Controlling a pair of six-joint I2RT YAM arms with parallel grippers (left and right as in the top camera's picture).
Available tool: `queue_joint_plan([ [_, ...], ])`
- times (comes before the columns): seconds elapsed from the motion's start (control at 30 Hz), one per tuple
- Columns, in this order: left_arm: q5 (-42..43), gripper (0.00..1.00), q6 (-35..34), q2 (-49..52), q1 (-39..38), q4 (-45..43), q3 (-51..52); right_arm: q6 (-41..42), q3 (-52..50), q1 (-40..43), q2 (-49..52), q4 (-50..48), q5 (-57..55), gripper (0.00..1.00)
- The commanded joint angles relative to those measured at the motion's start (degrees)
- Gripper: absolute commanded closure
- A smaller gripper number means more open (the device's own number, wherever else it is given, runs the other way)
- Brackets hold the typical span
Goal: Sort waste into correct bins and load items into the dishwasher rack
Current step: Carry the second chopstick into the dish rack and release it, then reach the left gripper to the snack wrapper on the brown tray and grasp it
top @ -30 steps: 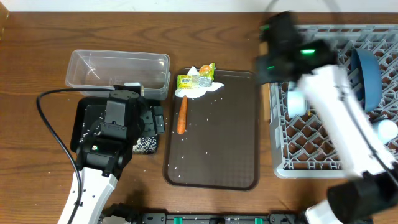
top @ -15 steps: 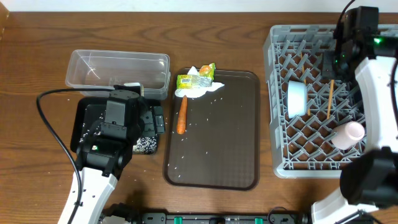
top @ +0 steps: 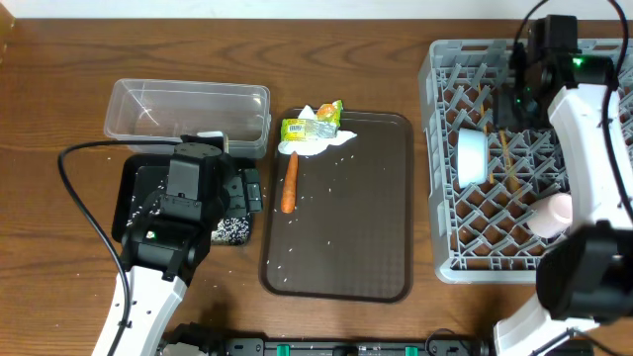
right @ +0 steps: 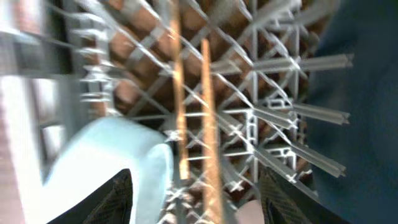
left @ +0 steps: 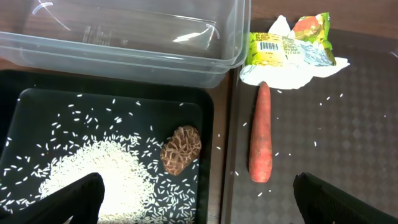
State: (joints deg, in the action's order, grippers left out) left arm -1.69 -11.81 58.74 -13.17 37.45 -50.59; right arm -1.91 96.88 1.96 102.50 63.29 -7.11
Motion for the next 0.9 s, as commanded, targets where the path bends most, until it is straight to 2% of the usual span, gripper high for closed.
queue_joint_plan([
  [0.0,-0.1,0.02,0.1,0.1,0.3,0.1,-1.1,0.6,0.2,-2.4,-7.6,-0.3,5.2,0.40],
  [0.1,-0.1,0.02,0.1,0.1,0.3,0.1,-1.1,0.6,0.2,-5.0,-12.1,-0.7,12.3,0.40],
  [0.23,-0.1,0.02,0.1,0.1,0.3,0.1,-1.1,0.6,0.2,-9.7,-16.5,-0.9,15.3,0.38],
  [0.27,-0.1,0.02,0.1,0.1,0.3,0.1,-1.1,0.6,0.2,-10.8,-17.2,-0.6,15.7,0.34],
  [0.3,-0.1,0.02,0.1,0.1,0.3,0.1,-1.1,0.6,0.2,-12.4,-18.1,-0.1,16.5,0.21],
  [0.33,-0.1,0.02,0.1,0.1,0.3,0.1,-1.1,0.5,0.2,-13.5,-18.7,0.4,16.6,0.01],
  [0.53,-0.1,0.02,0.1,0.1,0.3,0.1,-1.1,0.5,0.2,-18.5,-20.9,2.5,16.2,0.01],
  [0.87,-0.1,0.02,0.1,0.1,0.3,0.1,-1.1,0.5,0.2,-18.9,-20.8,2.8,16.2,0.01],
])
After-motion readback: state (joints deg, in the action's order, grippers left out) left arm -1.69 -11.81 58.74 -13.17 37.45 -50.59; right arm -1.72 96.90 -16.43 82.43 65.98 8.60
